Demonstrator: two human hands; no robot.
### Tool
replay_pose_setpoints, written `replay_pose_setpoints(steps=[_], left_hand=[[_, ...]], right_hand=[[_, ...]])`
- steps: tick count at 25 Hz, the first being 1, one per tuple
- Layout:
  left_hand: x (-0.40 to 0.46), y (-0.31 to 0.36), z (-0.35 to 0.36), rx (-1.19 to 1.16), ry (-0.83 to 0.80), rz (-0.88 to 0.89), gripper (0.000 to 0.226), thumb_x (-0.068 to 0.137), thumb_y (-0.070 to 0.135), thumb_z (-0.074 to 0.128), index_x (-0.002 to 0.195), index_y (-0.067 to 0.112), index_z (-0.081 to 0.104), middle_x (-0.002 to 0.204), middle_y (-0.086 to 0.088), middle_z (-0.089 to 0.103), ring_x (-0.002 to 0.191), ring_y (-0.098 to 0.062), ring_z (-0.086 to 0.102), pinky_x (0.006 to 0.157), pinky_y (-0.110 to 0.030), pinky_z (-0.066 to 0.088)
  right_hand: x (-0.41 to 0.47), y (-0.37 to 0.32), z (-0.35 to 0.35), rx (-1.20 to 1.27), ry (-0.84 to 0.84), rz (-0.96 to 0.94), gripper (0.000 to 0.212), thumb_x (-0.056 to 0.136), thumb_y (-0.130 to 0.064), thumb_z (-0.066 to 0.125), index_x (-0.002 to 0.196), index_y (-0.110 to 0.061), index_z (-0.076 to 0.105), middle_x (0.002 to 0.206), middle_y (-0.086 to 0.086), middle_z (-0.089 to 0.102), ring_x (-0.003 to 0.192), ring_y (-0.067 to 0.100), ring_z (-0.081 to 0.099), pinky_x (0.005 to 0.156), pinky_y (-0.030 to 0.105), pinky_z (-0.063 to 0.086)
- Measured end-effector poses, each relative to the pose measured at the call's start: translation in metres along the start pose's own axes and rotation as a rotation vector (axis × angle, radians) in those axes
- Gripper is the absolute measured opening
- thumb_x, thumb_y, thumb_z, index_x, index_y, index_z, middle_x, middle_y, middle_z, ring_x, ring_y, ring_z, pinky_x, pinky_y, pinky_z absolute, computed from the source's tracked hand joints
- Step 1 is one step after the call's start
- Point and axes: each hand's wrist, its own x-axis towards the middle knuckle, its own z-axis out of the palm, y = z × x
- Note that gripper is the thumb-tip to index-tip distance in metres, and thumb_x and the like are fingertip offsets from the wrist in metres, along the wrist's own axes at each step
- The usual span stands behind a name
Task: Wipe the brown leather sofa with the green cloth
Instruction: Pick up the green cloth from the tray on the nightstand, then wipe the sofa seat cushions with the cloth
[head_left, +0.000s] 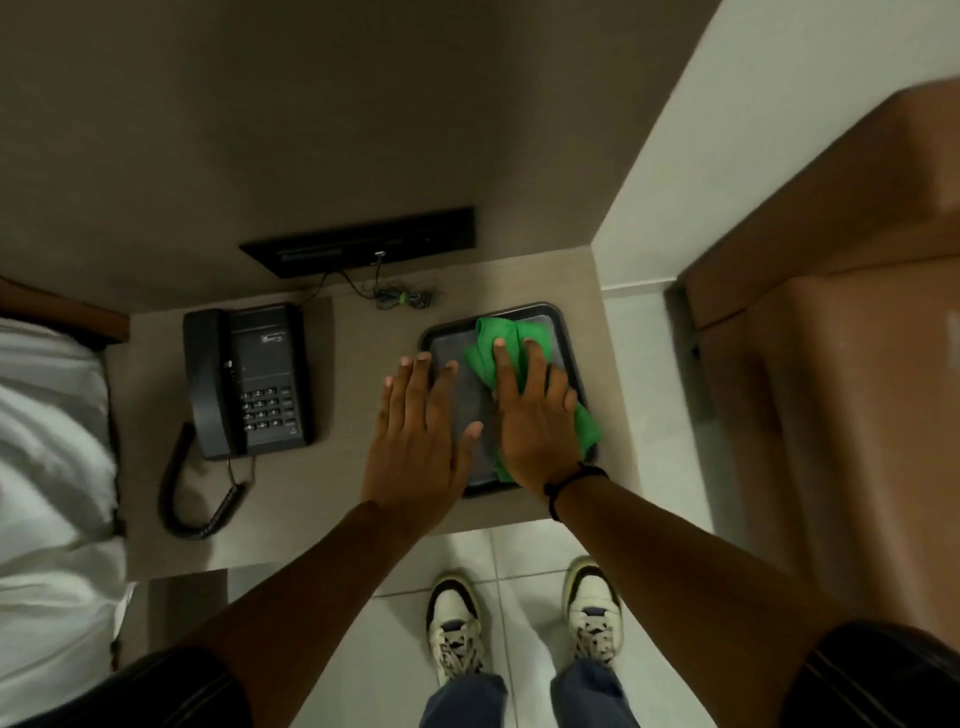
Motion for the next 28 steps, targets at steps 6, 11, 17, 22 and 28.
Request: replay_pose_setpoints(steps=[6,11,17,22,28], left_hand=[[0.025,0.162,-0.049,-0.135,0.019,0.237,0.081,0.112,0.063,0.022,0.166,0.005,0.041,0.172,-0.030,0.040,0.162,-0.049,0.035,0.133,-0.064,0.029],[0.049,0.344,-0.025,-0.160,-0.016,0.444,0.074,0.114,0.057,0.032,0.167,0.007,0.040,0.171,-0.027,0.042,0.161,-0.046,0.038,0.133,-0.061,0.032],[0.064,0.535,0.083,-0.150,-0.082,0.549,0.070,0.115,0.051,0.034,0.169,0.005,0.036,0.171,-0.024,0.043,0.163,-0.042,0.035,0.134,-0.060,0.032],[0.066,0.617,0.178,-0.123,-0.126,0.631,0.067,0.114,0.042,0.043,0.168,0.002,0.039,0.172,-0.026,0.041,0.166,-0.044,0.031,0.136,-0.061,0.029],[0.061,0.621,0.260,0.030,-0.046,0.729,0.069,0.115,0.047,0.037,0.167,0.002,0.040,0.174,-0.026,0.040,0.165,-0.043,0.034,0.138,-0.056,0.024]], right_hand=[[-0.125,0.151,-0.144,0.022,0.022,0.292,0.079,0.094,-0.034,0.062,0.167,-0.019,0.037,0.159,0.024,0.049,0.115,0.039,0.062,0.085,0.052,0.057],[-0.234,0.341,-0.188,-0.032,0.041,0.625,0.073,0.096,-0.031,0.071,0.163,-0.016,0.046,0.150,0.029,0.055,0.111,0.045,0.065,0.082,0.051,0.057],[-0.274,0.531,-0.142,0.037,0.097,0.729,0.077,0.092,-0.026,0.072,0.163,-0.016,0.044,0.150,0.028,0.053,0.114,0.045,0.062,0.084,0.054,0.058],[-0.270,0.617,-0.065,0.113,0.166,0.786,0.066,0.104,-0.034,0.046,0.166,-0.016,0.037,0.155,0.030,0.047,0.122,0.049,0.058,0.096,0.060,0.053],[-0.248,0.661,-0.011,0.118,0.297,0.839,0.073,0.108,-0.052,0.040,0.172,-0.022,0.021,0.176,0.019,0.021,0.157,0.046,0.027,0.121,0.063,0.031]])
